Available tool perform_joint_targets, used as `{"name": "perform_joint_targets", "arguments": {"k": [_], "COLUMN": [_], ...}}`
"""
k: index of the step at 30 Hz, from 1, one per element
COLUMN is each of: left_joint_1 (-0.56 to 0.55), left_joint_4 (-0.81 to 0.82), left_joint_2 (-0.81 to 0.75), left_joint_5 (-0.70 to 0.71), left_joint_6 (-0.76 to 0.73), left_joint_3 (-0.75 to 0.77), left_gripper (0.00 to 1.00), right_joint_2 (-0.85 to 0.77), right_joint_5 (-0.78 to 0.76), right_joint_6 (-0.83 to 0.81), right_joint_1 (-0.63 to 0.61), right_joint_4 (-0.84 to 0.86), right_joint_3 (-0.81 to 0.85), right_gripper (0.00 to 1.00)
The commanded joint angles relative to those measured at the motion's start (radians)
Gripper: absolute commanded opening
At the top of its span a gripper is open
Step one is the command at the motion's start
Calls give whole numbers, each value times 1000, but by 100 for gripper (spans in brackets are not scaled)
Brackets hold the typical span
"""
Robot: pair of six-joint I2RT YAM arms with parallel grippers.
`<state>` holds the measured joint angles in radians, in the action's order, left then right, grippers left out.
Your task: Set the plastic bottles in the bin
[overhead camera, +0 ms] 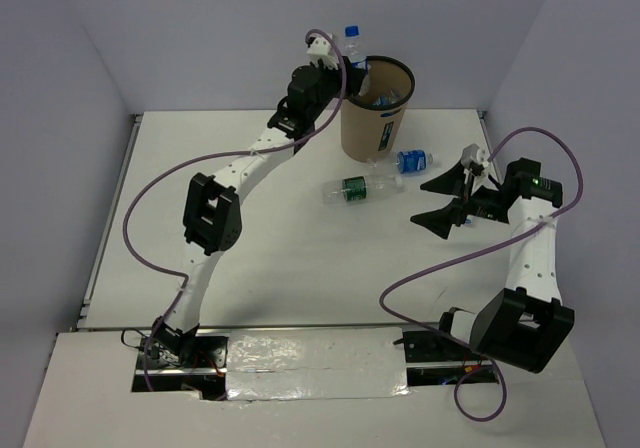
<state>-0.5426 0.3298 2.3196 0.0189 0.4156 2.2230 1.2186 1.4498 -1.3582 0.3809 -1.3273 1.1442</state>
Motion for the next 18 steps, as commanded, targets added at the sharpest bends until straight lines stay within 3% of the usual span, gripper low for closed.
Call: {"name": "perform_joint_targets", "arguments": {"k": [1,8,15,17,18], "left_joint_1": [-10,-13,-14,-13,-13], "left_joint_4": [149,84,31,-7,-21], "left_joint_2": [21,50,-6,-35,-81], "left_joint_5": [118,99,104,96,90], "left_joint_6": [-32,-6,-37,-73,-92], "left_joint_3": [85,136,135,119,106], "left_gripper": [57,89,95,95,95], "right_joint_2": [-47,-24,62,76,75], "right_joint_5": [-12,-32,-54,-75,-87], "right_joint_6": [-47,-64,-24,43,168], "right_joint_1": [12,23,49,75,81], "right_joint_4": [-115,-115,-102,-20,35], "right_joint_3": [-23,-34,31,48,48], "right_gripper": [99,100,100,100,100]}}
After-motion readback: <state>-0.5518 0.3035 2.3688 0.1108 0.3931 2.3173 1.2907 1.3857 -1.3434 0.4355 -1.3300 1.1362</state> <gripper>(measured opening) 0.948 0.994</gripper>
